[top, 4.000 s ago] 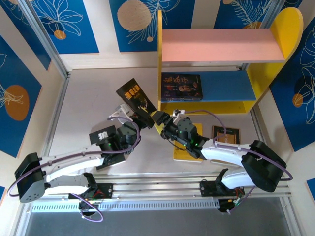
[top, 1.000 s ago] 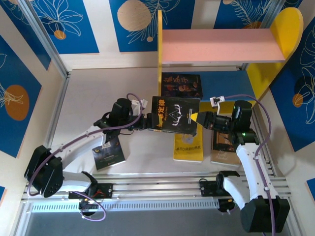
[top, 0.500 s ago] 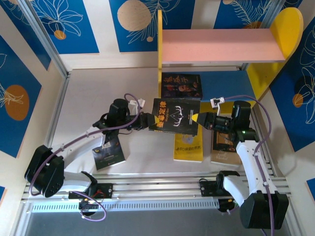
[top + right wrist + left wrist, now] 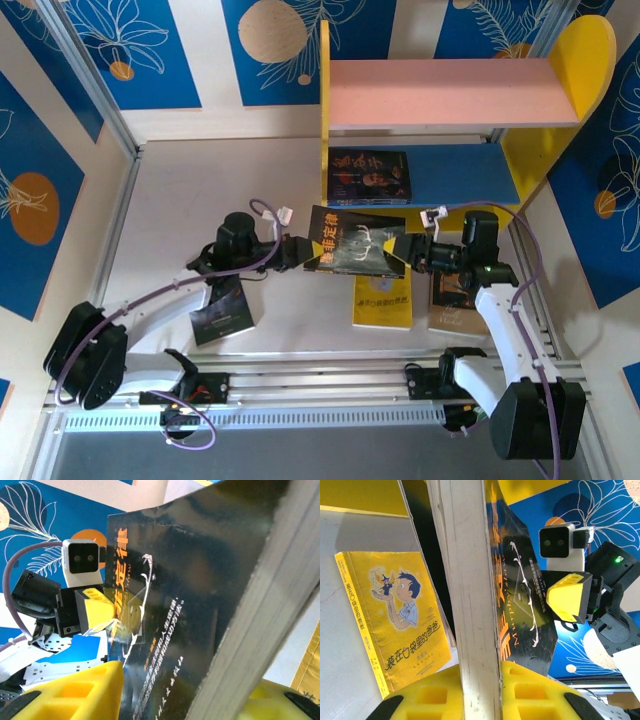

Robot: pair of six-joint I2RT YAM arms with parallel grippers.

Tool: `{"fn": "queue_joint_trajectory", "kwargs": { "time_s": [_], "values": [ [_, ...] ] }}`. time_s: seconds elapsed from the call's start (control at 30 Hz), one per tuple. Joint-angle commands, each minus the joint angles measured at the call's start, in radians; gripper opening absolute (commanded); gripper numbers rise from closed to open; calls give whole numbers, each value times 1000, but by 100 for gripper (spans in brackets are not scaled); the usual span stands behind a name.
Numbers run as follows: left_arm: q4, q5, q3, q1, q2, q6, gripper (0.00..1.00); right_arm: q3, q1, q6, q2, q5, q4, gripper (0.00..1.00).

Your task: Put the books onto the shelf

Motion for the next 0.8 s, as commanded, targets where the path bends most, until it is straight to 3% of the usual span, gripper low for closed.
{"fn": "queue_joint_trajectory", "kwargs": {
  "time_s": [0.0,0.13,0.23,0.53,0.6,0.77],
  "values": [
    [75,-25,0,-12,-58,17,0,-18,6,14,-34,10,-42,53],
    [-41,-94,14,-14,-109,94,0,-34,5,29,-71,19,-89,61],
    [-97,-136,23,-14,-142,136,0,-42,7,39,-96,19,-113,62],
    [-44,-170,11,-27,-149,144,0,-53,62,98,-113,41,-84,61],
    [-31,-171,13,-29,-143,144,0,-47,70,109,-115,54,-79,59],
    [-3,-161,19,-41,-110,135,0,-30,73,115,-112,65,-65,39]
  ]
}}
